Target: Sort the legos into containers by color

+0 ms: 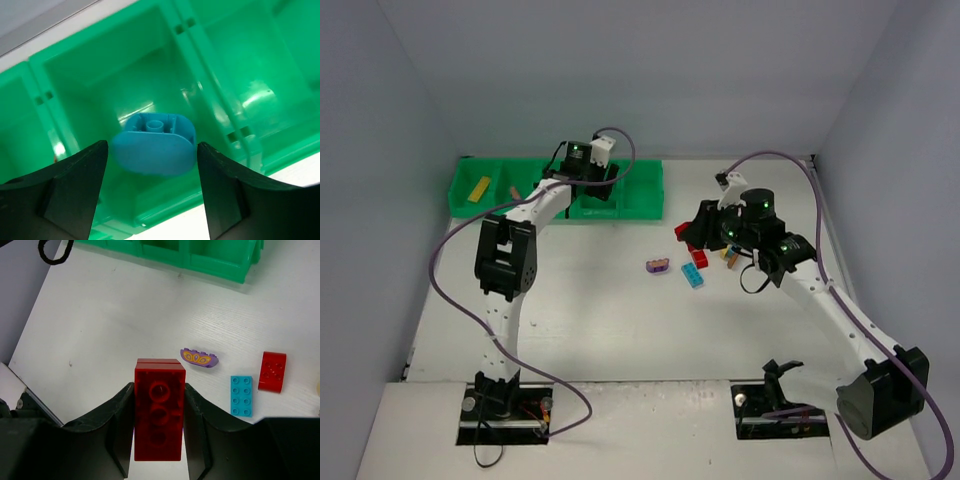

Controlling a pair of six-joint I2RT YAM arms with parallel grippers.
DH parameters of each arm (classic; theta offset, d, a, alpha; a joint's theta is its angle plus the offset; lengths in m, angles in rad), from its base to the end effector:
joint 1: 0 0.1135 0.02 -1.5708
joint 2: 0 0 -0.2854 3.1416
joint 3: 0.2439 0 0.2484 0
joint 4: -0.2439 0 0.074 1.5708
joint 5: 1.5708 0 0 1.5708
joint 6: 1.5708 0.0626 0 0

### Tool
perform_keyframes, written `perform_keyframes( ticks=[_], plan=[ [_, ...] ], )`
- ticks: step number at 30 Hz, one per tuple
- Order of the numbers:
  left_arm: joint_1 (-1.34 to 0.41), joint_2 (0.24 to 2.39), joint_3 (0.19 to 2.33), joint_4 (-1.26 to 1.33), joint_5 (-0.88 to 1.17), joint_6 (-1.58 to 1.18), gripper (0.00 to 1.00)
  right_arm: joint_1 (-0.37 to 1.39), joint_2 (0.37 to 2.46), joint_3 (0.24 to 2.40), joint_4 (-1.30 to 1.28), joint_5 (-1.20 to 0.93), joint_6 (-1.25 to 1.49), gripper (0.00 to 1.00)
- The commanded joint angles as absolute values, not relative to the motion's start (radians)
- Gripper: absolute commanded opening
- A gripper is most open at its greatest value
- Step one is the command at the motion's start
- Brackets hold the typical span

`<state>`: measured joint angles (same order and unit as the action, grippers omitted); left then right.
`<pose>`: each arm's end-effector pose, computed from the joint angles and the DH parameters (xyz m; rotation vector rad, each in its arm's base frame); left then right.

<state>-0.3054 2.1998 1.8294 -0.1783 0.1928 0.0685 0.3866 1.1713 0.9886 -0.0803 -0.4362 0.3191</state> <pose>0.5208 -0.1768 0.2423 0.5080 2.0658 -0.3447 0.2523 0.1313 0.3576 -0.3817 1.8639 0.8869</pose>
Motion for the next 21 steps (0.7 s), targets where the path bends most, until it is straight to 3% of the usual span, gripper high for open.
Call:
perform_keyframes(
  ticks=[1, 5, 11, 15, 21],
  plan=[
    [-0.287, 2.122, 1.904, -0.141, 0.183, 0.045, 0.66, 0.382, 1.157, 0.989, -0.043, -0.423, 0.311, 0.00],
    [-0.287, 2.096, 1.896, -0.153, 0.199, 0.026, 0.72, 0.383, 1.181, 1.006, -0.041, -0.431, 0.304, 0.00],
    [-0.287, 1.933, 1.757, -0.125, 0.329, -0.026, 0.73, 0.383, 1.212, 1.037, -0.028, -0.475, 0.287, 0.00],
    [-0.287, 1.780, 1.591, -0.058, 0.645, -0.077, 0.73, 0.380, 1.216, 1.042, 0.044, -0.529, 0.255, 0.00],
    [-0.296, 1.614, 1.390, 0.043, 0.954, -0.166, 0.73, 0.382, 1.223, 1.034, 0.159, -0.679, 0.244, 0.00]
  ],
)
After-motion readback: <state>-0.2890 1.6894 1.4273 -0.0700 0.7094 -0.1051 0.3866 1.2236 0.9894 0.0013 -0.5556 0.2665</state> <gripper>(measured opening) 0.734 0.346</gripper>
